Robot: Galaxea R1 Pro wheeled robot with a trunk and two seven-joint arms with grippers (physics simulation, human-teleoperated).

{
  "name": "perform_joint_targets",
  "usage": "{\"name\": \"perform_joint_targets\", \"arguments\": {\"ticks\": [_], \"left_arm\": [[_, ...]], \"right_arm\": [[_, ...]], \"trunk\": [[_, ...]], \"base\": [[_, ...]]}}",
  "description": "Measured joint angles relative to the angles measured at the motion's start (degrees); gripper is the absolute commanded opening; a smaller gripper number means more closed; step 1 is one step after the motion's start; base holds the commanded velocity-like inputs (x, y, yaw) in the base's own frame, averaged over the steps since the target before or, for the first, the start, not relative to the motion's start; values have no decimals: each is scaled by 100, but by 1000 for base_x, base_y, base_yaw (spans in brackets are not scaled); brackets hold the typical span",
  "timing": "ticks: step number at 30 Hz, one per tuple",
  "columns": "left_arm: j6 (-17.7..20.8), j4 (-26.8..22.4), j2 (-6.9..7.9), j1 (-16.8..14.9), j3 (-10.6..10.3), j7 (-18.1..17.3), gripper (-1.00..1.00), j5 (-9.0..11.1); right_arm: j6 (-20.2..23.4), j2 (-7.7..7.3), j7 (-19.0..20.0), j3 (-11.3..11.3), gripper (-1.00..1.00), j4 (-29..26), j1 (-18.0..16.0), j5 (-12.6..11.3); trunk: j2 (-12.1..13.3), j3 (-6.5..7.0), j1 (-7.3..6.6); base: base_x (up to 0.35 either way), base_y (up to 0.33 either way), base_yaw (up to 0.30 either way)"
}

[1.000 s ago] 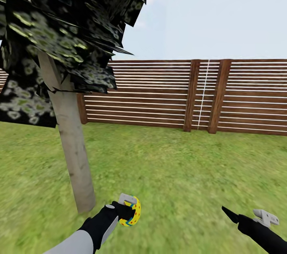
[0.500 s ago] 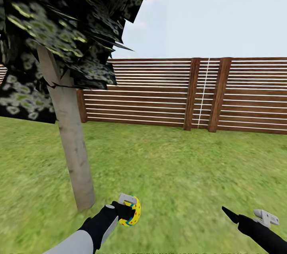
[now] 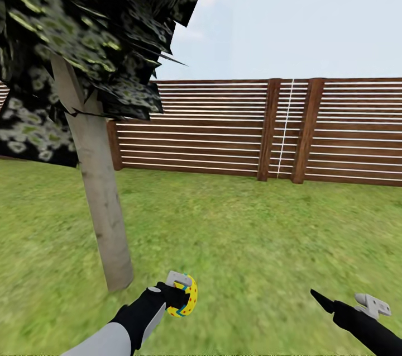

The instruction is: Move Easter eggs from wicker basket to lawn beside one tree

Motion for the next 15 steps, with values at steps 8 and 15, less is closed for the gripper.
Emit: {"name": "perform_joint_targets", "arguments": {"ticks": [8, 15], "left_arm": [[-3, 0, 5, 0, 0, 0, -100, 0], [-47, 0, 6, 0, 0, 0, -100, 0]], "right_arm": [[-2, 1, 7, 1, 100, 0, 0, -6], [-2, 2, 7, 1, 100, 0, 0, -14]], "trunk": [[-321, -144, 176], [-602, -269, 330]], "base": [[0, 0, 0], [0, 0, 0]]}}
